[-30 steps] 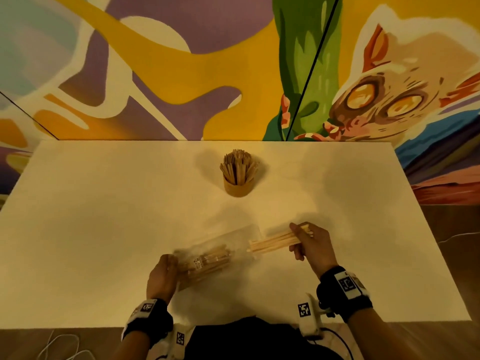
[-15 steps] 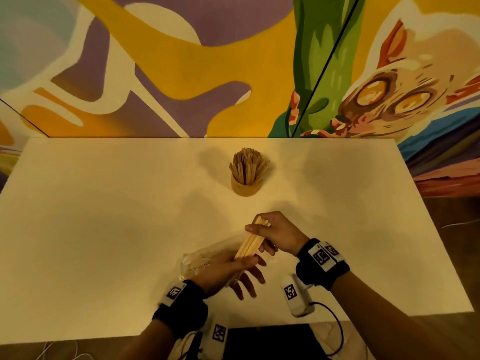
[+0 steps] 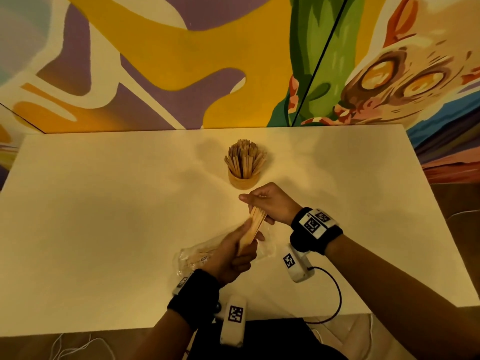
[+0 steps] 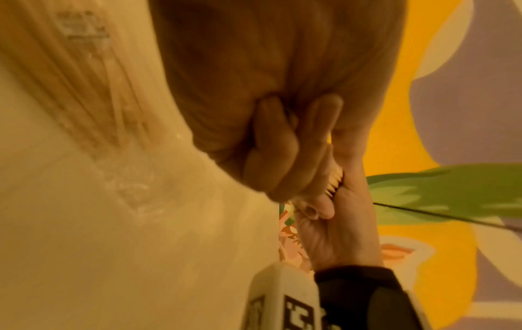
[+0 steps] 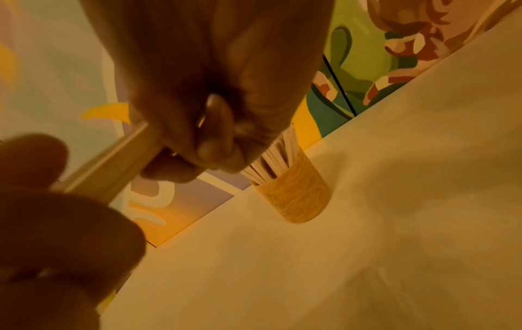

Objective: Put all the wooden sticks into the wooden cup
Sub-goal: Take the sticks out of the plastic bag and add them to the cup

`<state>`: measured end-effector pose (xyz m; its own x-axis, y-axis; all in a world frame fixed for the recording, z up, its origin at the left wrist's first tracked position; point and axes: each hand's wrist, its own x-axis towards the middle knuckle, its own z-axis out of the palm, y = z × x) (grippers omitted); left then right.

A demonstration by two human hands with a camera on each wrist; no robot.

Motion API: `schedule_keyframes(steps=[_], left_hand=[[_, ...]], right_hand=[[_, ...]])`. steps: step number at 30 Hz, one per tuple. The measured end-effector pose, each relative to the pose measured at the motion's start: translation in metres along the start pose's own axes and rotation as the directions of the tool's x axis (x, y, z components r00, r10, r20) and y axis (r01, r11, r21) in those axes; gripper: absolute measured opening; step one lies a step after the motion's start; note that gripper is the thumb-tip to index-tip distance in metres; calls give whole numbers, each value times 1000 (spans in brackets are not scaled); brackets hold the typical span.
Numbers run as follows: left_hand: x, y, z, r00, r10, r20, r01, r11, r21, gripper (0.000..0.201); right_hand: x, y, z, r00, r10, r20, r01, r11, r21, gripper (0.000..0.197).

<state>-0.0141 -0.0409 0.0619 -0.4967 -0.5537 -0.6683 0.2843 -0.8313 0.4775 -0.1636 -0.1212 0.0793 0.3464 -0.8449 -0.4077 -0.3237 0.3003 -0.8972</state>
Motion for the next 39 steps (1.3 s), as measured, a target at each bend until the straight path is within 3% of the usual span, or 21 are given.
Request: schedule_keyframes(steps=[4,7,12,19,22,27,32,34,37,39], left_hand=[[11,2,9,995,44,-94,-74,937,-341,53],[18,1,20,986,64,-155,-123,903,-411,48],[24,0,39,935,238,-262,-254,967,-27,36],[36,-1,33,906,335,-258,-330,942,64,31],[42,-1,28,876,392,-280,-356,919,171,31],[50,12,21,876,406,-261,-351,907,233,33],[63,46,10,917,338,-213,-240,892,383,44],[73,61,-4,874,379,-305,-220,867,447,40],[94,74,-28,696,587,-413,-198,710,676,18],[107,81,-38,602,698,-388,-167,585,794,47]], right_hand=[[8,1,-15,999,-32,32,32,999,-19,44],[15,1,-23,997,-38,70,40,999,-35,40],[24,1,-34,995,-17,98,23,998,-53,37],[33,8,-42,999,36,28,-33,992,-118,43],[36,5,-45,990,90,109,-69,982,-177,44],[47,12,-49,987,15,157,-14,1000,-8,31],[68,3,-70,999,-40,23,40,999,-27,38],[82,-4,-85,996,-63,-61,60,996,-63,32],[107,-12,-105,971,-169,-169,125,962,-242,36],[120,-18,-111,940,-279,-197,186,902,-390,37]])
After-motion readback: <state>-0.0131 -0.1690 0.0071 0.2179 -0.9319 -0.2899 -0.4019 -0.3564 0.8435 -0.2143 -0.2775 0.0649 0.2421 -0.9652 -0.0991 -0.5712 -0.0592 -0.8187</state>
